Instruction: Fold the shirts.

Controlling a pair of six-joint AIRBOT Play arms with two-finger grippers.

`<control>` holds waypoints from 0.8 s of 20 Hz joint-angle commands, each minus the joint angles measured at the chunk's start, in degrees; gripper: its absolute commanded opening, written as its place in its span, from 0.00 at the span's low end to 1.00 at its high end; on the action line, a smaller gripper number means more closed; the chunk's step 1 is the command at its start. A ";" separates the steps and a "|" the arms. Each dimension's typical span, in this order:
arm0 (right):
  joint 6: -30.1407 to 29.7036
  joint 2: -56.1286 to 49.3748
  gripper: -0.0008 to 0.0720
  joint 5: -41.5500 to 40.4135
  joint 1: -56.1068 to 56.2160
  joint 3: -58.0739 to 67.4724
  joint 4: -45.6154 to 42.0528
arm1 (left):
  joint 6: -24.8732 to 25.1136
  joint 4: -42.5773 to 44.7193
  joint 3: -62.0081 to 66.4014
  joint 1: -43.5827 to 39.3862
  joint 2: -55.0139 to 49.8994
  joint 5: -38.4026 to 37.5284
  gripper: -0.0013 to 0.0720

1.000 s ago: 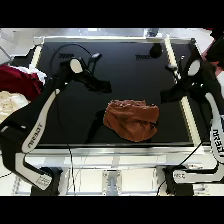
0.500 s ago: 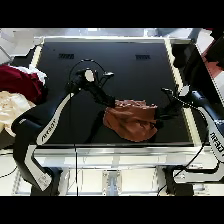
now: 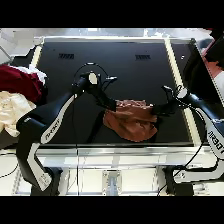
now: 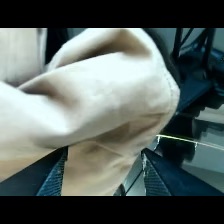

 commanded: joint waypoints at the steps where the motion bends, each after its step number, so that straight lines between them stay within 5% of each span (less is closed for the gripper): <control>1: 0.04 -0.55 0.74 -1.29 -0.04 -0.07 -1.84 | 0.04 0.15 0.00 -0.04 -1.42 0.50 0.98; 3: 0.02 -0.72 0.70 -3.02 0.07 -0.24 -0.50 | 0.02 0.24 -0.02 0.00 -1.92 1.84 0.95; 4: 0.02 -0.83 0.60 -3.61 0.22 -0.24 0.35 | 0.02 0.22 -0.02 -0.02 -2.29 2.08 0.83; 5: -0.28 -0.90 0.34 -4.13 0.48 -0.24 0.70 | 0.00 0.15 -0.02 -0.07 -2.67 1.99 0.53; 6: -1.64 -0.90 0.06 -4.15 0.70 -0.24 1.68 | 0.09 -0.28 -0.02 -0.31 -2.86 1.95 0.03; 11: -5.60 0.50 0.04 -4.92 0.79 1.07 6.64 | 0.04 -0.11 0.02 0.09 -1.77 2.75 0.04; 16: -6.03 16.90 0.03 1.25 0.81 12.50 4.87 | 0.02 1.77 0.02 5.35 15.69 2.23 0.04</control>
